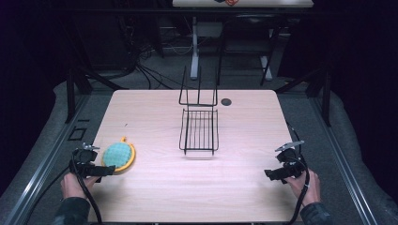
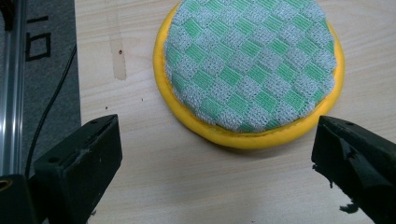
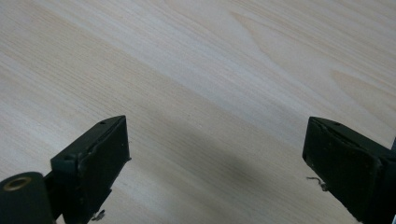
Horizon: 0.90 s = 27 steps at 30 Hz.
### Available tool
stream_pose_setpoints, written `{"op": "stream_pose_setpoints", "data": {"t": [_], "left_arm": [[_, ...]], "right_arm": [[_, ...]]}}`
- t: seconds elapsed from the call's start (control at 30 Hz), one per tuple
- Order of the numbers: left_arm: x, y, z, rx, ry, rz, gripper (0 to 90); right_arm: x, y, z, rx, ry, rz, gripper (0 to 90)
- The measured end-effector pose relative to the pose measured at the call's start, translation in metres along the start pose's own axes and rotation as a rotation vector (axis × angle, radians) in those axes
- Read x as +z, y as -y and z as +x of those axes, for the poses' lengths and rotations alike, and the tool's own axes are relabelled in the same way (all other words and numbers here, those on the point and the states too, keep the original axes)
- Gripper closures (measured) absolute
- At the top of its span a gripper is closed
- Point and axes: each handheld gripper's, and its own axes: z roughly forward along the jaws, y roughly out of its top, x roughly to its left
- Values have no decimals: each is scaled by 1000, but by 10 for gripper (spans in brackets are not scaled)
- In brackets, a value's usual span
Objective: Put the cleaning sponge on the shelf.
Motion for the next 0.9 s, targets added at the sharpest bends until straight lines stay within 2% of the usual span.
{"op": "stream_pose_setpoints", "data": {"t": [0.4,0.6,0.7,0.83,0.9], "left_arm": [[-1,-6,-2,13,11,-13,2],[-7,-17,1,6,10,-40,2],[-6,-31,2,-3,25,-68,2],[-1,-44,-1,12,61,-88,2],[-1,-49,-3,14,64,-99,1]], "right_arm": [[0,-1,0,-4,-9,-7,63],[0,-1,3,-14,-10,-5,65],[-2,-2,3,-18,-17,-28,67],[1,-2,5,-24,-26,-11,72],[0,-2,6,-35,-22,-3,82]]}}
